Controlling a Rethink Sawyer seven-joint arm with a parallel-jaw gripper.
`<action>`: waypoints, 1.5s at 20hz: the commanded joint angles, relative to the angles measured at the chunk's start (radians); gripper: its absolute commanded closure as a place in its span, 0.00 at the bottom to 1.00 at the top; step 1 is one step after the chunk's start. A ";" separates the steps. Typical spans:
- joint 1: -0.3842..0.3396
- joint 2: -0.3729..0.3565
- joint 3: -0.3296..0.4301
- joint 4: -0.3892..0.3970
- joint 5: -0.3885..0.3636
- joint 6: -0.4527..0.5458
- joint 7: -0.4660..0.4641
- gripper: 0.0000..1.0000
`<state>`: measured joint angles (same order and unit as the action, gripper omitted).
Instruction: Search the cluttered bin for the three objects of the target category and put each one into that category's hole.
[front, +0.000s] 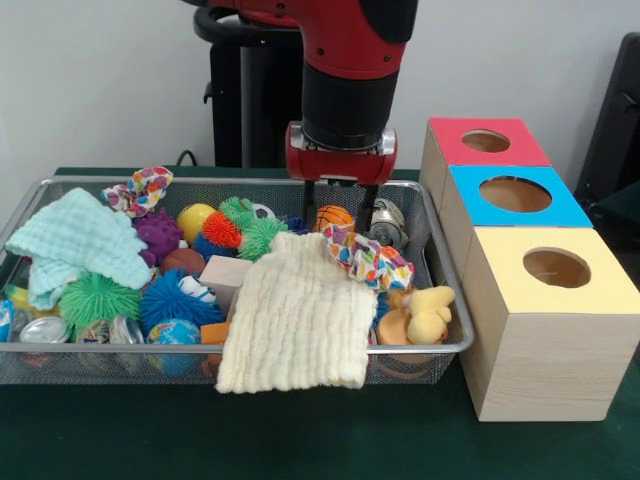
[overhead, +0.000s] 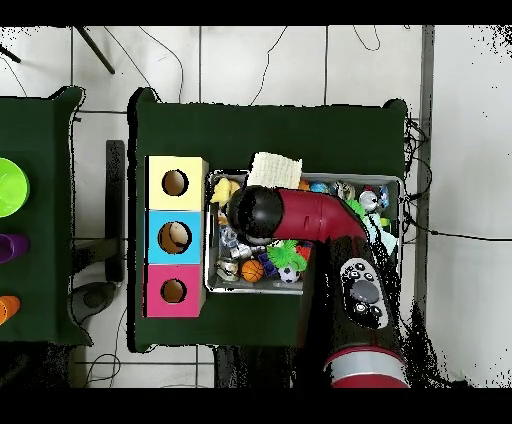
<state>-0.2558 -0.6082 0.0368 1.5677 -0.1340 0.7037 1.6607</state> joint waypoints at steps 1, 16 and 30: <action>-0.039 0.006 0.015 0.079 0.026 -0.128 0.172 0.00; 0.004 0.030 -0.006 0.124 0.055 -0.204 0.226 0.00; 0.031 0.022 -0.031 0.144 0.086 -0.217 0.214 0.00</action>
<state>-0.2249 -0.6024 -0.0034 1.6285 -0.0825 0.5377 1.6609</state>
